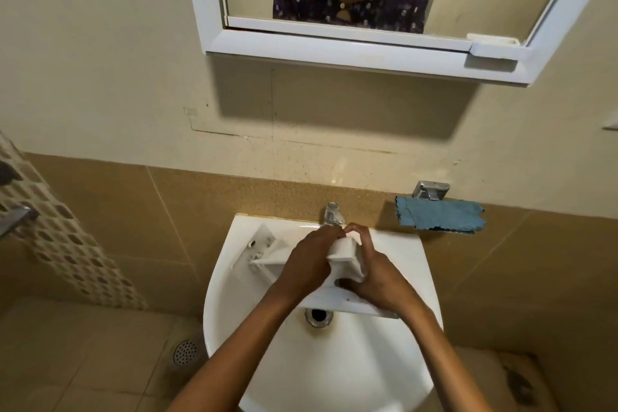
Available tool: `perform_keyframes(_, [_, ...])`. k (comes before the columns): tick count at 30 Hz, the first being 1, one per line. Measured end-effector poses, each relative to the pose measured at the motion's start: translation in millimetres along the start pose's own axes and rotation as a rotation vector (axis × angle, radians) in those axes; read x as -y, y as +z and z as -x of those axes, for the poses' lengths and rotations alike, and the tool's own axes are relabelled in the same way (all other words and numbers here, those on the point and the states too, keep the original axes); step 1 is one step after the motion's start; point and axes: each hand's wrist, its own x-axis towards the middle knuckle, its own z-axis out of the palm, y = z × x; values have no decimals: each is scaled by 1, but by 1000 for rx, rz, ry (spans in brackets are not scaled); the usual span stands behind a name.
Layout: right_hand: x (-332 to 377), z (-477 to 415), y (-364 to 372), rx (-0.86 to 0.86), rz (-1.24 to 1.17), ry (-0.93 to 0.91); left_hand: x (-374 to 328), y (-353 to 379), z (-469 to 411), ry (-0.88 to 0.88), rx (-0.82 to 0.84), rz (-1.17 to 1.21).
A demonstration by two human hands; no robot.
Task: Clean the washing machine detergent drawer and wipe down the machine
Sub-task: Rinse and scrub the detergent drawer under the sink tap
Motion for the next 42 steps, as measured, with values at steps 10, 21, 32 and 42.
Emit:
perform_keyframes(10, [-25, 20, 32, -553, -539, -69, -39, -8, 3, 401, -52, -615])
perform_keyframes(21, [-32, 15, 57, -830, -1181, 30, -13, -90, 10, 397, -390, -409])
perform_keyframes(32, [-34, 10, 49, -719, -1315, -53, 60, -106, 13, -73, -169, 306])
perform_keyframes(42, [-62, 20, 49, -144, -1439, 442, 92, -63, 30, -582, 36, 167])
